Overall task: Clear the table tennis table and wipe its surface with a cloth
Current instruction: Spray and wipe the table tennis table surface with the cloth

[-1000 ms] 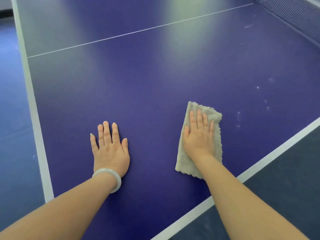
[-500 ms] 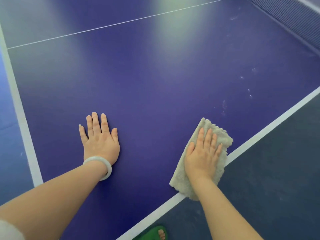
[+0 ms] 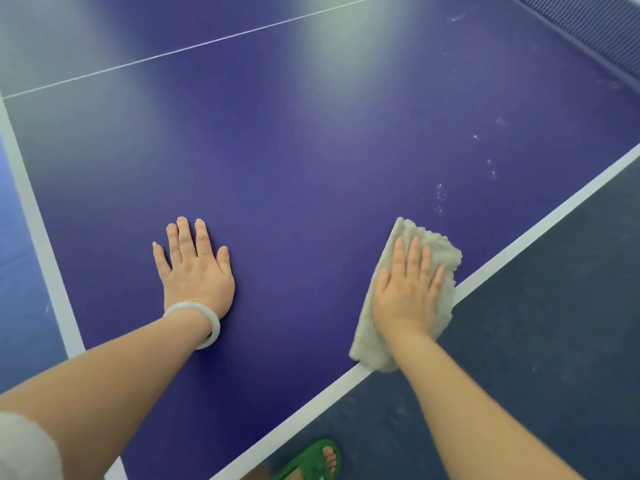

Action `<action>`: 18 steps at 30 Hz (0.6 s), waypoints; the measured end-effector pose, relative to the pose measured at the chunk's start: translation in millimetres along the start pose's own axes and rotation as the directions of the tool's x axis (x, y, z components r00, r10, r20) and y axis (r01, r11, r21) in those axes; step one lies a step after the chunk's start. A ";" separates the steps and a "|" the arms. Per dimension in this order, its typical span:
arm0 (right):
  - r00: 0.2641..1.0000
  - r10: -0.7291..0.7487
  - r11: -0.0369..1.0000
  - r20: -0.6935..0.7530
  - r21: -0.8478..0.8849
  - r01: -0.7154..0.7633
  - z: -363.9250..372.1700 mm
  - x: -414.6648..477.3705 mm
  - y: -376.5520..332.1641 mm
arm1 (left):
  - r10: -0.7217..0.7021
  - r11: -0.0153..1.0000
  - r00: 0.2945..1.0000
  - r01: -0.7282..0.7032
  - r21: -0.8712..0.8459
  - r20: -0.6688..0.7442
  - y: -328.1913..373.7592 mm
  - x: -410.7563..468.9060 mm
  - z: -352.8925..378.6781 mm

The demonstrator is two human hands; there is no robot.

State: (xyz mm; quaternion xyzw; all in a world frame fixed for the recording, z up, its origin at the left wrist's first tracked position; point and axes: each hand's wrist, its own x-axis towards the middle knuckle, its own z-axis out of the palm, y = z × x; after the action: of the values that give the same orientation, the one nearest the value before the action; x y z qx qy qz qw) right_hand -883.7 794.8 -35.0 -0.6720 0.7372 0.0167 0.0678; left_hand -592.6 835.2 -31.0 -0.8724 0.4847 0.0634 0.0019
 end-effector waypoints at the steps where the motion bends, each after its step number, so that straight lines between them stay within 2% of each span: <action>1: 1.000 0.001 0.999 -0.019 0.036 0.000 2.1 -13.8 -17.8 | 0.001 1.000 1.000 -0.001 0.000 -0.001 0.1 0.2 0.1; 3: 0.990 -0.129 0.988 -0.048 0.078 0.133 7.9 -44.8 -57.0 | 0.004 1.000 1.000 -0.004 0.001 0.001 0.5 0.5 0.1; 6: 0.905 -0.424 0.904 -0.038 0.049 0.426 13.8 -74.3 -93.8 | 0.005 1.000 1.000 -0.005 -0.011 0.000 -0.5 0.5 0.3; 11: 0.716 -0.697 0.717 0.037 0.053 0.696 7.4 -42.0 -47.8 | 0.008 1.000 1.000 -0.008 -0.016 -0.013 -1.9 1.4 2.7; 12: 0.721 -0.692 0.722 0.033 0.035 0.691 5.4 -27.0 -30.8 | 0.008 1.000 1.000 -0.008 -0.014 -0.014 -2.1 1.2 3.3; 14: 0.829 -0.559 0.829 -0.011 -0.004 0.559 -2.0 5.0 5.8 | 0.007 1.000 1.000 -0.008 -0.015 -0.012 -2.0 1.0 3.4; 16: 0.965 -0.263 0.965 -0.015 -0.018 0.263 -10.4 30.8 35.5 | 0.003 1.000 1.000 -0.003 -0.005 -0.008 -1.8 1.4 2.4; 18: 1.000 0.022 1.000 -0.002 0.008 -0.022 -15.3 40.3 41.5 | -0.003 1.000 1.000 0.003 0.012 -0.007 -1.7 2.3 2.9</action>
State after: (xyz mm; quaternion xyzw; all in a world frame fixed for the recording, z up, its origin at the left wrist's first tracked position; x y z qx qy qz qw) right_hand -929.6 757.2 -27.5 -0.6635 0.7448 0.0141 0.0695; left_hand -590.3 834.4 -34.3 -0.8733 0.4837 0.0574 0.0054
